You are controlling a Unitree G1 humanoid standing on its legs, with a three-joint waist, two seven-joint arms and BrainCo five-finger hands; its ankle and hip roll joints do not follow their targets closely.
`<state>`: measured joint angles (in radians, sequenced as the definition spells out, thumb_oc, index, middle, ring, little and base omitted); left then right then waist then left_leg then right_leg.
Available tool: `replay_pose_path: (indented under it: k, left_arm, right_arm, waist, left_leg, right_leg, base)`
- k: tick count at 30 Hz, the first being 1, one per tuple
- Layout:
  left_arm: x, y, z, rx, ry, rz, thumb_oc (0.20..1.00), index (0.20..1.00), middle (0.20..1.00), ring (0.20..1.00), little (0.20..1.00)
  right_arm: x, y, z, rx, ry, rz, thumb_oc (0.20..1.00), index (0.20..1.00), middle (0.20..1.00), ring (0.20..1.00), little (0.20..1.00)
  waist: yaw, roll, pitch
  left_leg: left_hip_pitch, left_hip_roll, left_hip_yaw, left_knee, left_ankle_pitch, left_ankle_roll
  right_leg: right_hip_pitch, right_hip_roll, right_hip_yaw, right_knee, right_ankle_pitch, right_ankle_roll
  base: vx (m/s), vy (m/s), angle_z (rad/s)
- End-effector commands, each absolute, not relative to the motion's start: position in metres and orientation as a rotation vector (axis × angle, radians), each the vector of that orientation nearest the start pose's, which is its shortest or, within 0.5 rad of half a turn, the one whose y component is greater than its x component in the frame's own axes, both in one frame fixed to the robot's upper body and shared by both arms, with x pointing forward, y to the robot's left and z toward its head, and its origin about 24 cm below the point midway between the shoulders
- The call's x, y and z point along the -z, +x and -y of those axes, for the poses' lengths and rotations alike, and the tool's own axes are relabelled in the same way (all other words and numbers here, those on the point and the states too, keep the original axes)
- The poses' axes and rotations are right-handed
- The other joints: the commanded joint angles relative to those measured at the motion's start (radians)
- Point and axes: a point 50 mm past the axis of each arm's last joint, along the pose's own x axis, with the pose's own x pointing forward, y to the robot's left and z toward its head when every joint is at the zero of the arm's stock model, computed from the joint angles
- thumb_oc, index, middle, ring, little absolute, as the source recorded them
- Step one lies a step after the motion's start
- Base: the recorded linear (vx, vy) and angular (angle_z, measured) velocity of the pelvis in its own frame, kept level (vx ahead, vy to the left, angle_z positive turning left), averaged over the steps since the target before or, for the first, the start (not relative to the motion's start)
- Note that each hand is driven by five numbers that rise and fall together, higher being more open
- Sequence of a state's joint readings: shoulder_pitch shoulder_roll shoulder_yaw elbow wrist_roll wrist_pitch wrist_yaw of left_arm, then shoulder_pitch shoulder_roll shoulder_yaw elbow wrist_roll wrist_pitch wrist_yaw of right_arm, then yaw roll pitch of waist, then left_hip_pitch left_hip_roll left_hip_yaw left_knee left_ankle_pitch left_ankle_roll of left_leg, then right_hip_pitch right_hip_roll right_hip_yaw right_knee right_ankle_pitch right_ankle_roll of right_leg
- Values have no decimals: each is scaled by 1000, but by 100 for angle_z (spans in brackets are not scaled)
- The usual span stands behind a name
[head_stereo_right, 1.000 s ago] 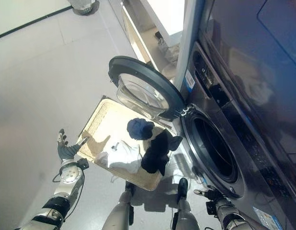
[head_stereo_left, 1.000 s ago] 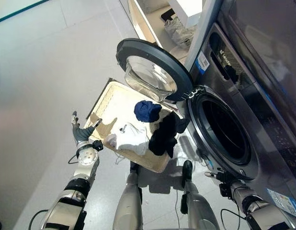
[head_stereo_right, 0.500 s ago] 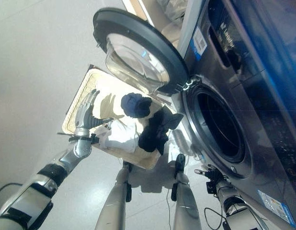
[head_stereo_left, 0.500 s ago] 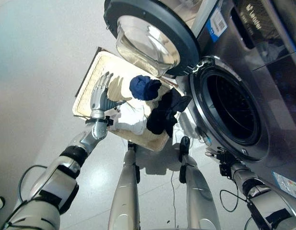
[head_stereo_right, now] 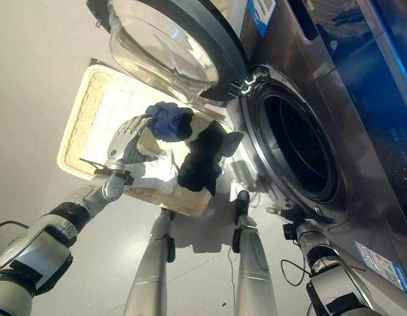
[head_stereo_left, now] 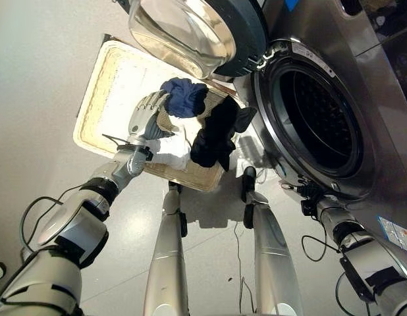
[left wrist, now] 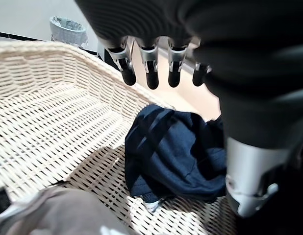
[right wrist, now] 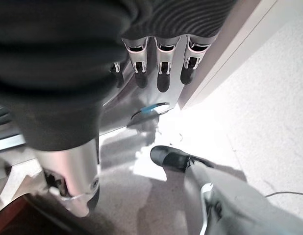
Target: Put the clothes into the washing machine.
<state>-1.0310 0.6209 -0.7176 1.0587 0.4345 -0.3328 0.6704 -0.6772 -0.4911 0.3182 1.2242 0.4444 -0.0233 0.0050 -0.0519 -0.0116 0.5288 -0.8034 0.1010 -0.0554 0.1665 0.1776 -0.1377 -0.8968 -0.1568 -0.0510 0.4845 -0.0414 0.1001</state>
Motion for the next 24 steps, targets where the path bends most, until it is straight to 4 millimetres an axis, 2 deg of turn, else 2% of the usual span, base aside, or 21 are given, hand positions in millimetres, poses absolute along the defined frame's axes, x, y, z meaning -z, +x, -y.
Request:
replay_pose_path:
  k: [1,4,8,13,24]
  left_arm:
    - [-212,397,-215,-294,1387,650,1000,1000,1000,1000,1000]
    - [-220,399,-213,-329,1398,676,1000,1000,1000,1000,1000]
    - [-247,401,-216,-460,1443,741,1000,1000,1000,1000,1000]
    - [-264,399,-220,-568,1463,808,1000,1000,1000,1000,1000]
    - [-277,403,-224,-593,1512,746,1000,1000,1000,1000,1000]
  right_arm:
    - [-19,334,284,187,-255,-464,1000,1000,1000,1000,1000]
    - [-26,339,282,177,-260,-442,1000,1000,1000,1000,1000]
    - [-37,349,274,153,-264,-397,1000,1000,1000,1000,1000]
    - [-43,354,269,143,-260,-369,1000,1000,1000,1000,1000]
    - [-51,361,261,131,-264,-341,1000,1000,1000,1000,1000]
  waist:
    - [7,-42,-9]
    - [3,-42,-9]
    - [-6,-52,-9]
    - [-13,-61,-9]
    - [-34,-81,-9]
  left_leg:
    - [-46,-46,25,173,-120,53]
    - [-67,-45,23,185,-121,54]
    - [-105,-46,17,203,-123,53]
    - [-131,-47,11,207,-123,48]
    - [-179,-36,12,213,-128,42]
  right_leg:
    - [20,59,6,-138,143,13]
    - [0,64,10,-125,140,10]
    - [-33,72,13,-116,139,7]
    - [-56,76,14,-119,142,7]
    - [-97,81,14,-123,147,7]
  base:
    - [0,0,0]
    - [0,0,0]
    - [0,0,0]
    - [0,0,0]
    - [0,0,0]
